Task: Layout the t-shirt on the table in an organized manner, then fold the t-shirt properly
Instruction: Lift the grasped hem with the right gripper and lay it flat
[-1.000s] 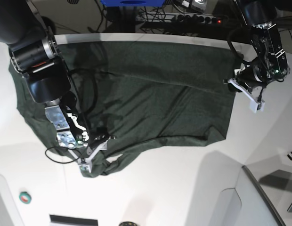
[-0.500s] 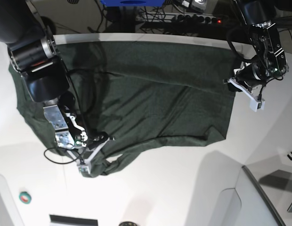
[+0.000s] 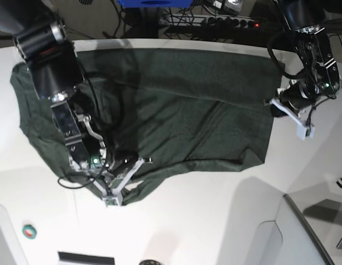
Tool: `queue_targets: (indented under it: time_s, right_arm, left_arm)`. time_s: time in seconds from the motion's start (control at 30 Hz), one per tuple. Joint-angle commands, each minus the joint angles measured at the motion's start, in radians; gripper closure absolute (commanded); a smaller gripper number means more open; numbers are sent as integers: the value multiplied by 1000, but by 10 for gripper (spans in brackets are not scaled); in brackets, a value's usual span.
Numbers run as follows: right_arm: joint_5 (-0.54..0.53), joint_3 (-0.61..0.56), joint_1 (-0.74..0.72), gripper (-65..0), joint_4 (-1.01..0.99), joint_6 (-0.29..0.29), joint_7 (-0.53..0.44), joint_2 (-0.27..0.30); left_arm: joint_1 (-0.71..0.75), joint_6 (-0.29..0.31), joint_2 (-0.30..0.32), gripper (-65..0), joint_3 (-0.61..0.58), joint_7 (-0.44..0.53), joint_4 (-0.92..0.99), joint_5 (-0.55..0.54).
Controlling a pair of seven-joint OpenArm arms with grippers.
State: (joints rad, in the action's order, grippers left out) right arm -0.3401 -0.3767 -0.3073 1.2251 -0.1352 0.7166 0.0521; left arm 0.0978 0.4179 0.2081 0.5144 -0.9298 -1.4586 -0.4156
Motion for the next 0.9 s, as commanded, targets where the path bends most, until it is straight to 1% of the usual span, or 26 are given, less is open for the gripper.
queue_targets:
  time_s: [0.0, 0.2, 0.27, 0.4, 0.63, 0.7, 0.73, 0.77, 0.8, 0.87]
  right_arm:
    - [-6, 5, -5, 0, 61, -1, -1, -5]
    - [-7, -3, 141, 0, 328, 1, 80, -5]
    - [-7, -3, 182, 0, 404, 3, 114, -7]
    - [-9, -8, 279, 0, 539, 3, 133, -8]
    - [-9, -140, 388, -2, 609, 3, 139, -7]
    - [-9, -164, 396, -18, 606, 3, 137, -8]
    - [-9, -167, 394, -59, 606, 3, 139, -8]
    - [-9, -161, 389, -128, 606, 3, 139, -8]
    - [-7, -153, 371, -210, 606, -2, 139, -7]
    - [-6, -91, 314, -362, 602, -4, 139, 2]
  left_arm:
    - [-8, 2, 15, 0, 3, 15, -32, -10]
    - [-17, 2, 15, 0, 5, 15, -50, -10]
    - [-17, 2, 24, 0, 5, 15, -54, -10]
    - [-19, 2, 41, 0, 5, 15, -55, -10]
    - [-20, 2, 70, 0, 5, 15, -55, -12]
    - [-20, 2, 70, 0, 5, 15, -55, -12]
    - [-20, 2, 70, 0, 5, 15, -55, -12]
    - [-20, 2, 70, 0, 5, 15, -55, -12]
    - [-20, 2, 70, 0, 5, 15, -55, -12]
    - [-19, 2, 70, 0, 5, 15, -55, -12]
